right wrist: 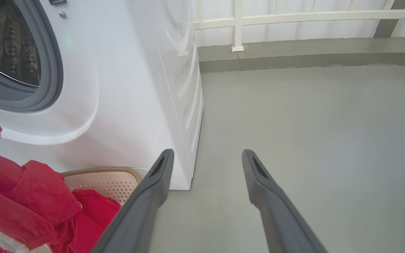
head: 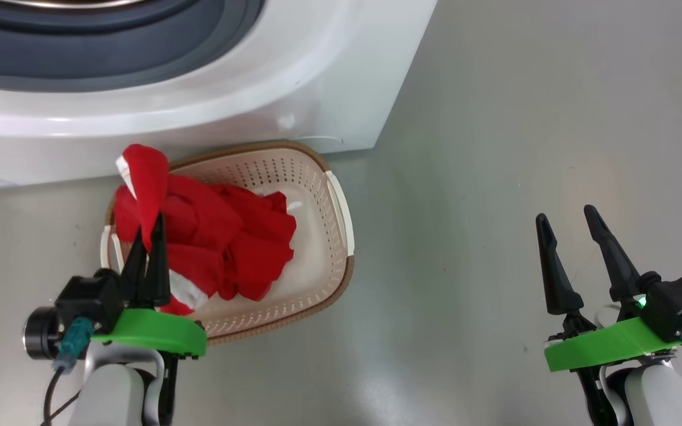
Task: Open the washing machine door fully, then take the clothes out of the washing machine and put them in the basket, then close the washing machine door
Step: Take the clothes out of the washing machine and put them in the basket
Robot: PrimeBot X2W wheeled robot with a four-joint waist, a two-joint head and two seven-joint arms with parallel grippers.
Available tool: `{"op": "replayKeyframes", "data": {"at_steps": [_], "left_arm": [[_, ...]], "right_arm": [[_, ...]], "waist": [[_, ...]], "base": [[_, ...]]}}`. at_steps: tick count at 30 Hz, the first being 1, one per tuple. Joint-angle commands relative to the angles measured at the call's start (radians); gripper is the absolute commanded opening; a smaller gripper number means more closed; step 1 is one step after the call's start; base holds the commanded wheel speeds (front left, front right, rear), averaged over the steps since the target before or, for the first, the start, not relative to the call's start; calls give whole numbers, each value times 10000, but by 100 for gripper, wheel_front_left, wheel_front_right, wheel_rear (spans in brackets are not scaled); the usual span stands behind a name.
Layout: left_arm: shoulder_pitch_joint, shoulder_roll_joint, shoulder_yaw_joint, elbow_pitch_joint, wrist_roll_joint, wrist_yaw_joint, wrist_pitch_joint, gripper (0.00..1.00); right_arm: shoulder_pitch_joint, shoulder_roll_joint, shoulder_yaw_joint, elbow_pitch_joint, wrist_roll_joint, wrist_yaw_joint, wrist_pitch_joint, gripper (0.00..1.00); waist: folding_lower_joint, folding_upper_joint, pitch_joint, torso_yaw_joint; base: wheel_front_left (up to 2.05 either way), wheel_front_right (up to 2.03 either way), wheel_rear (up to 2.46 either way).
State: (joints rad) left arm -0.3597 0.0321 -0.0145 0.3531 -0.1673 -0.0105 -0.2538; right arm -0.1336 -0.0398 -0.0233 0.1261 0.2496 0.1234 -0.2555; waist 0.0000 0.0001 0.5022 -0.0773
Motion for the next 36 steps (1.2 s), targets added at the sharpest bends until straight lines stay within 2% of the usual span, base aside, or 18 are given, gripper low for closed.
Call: {"op": "replayKeyframes", "data": {"at_steps": [1, 20, 36], "left_arm": [[-185, 181, 285, 54, 139, -113, -80, 0], [-1803, 181, 199, 2987, 472, -526, -80, 0], [-3097, 181, 422, 5083, 872, -719, -80, 0]], "right_arm": [[-207, -104, 236, -265, 139, 73, -63, 100], [-759, -104, 376, -400, 161, 73, -63, 100], [-977, -104, 521, -451, 170, 73, -63, 100]], "waist": [[0, -1, 246, -26], [0, -1, 1673, -103], [0, -1, 2349, -191]], "base": [[0, 0, 0], [0, 0, 0], [0, 0, 0]]}}
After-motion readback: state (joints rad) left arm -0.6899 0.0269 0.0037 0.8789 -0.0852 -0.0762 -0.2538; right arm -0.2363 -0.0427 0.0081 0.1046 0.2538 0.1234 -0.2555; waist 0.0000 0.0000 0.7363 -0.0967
